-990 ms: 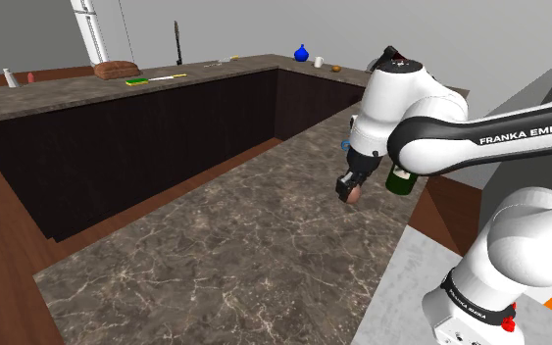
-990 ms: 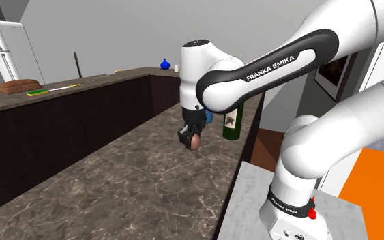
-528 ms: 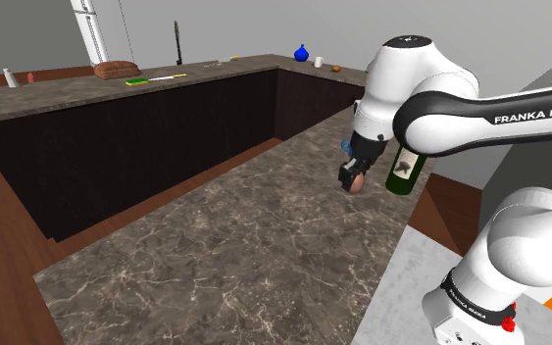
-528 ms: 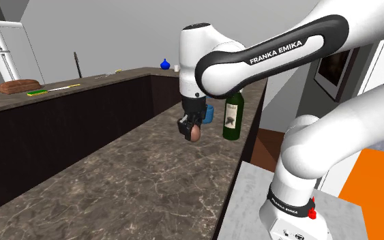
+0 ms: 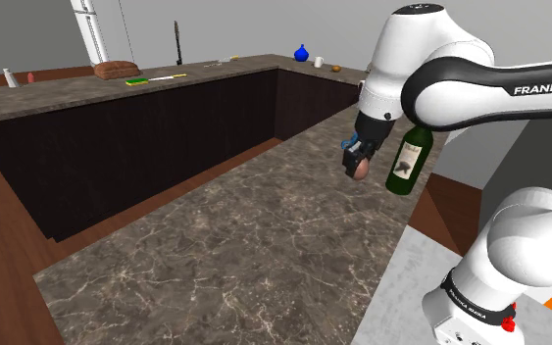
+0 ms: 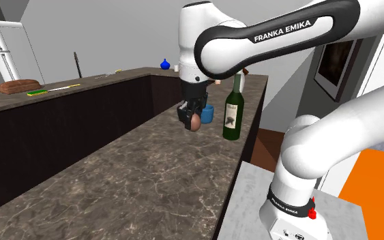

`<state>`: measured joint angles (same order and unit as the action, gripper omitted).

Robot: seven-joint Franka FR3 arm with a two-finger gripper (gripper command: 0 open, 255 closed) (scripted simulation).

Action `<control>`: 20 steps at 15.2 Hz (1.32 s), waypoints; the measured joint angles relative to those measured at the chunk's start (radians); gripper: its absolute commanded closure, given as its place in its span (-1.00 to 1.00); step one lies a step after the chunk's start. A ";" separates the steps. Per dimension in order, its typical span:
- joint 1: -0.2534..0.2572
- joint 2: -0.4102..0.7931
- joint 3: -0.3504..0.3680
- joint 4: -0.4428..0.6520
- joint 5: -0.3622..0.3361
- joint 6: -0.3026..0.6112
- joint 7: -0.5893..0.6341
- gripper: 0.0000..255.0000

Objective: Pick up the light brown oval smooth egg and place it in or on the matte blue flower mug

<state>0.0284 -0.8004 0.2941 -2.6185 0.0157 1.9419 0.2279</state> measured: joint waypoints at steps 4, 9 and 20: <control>-0.031 0.023 -0.046 0.025 -0.032 0.003 -0.050 1.00; -0.094 0.104 -0.135 0.059 -0.093 0.061 -0.150 1.00; -0.207 0.361 -0.328 0.246 -0.183 0.162 -0.378 1.00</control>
<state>-0.1784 -0.4395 -0.0337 -2.3722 -0.1674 2.1043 -0.1504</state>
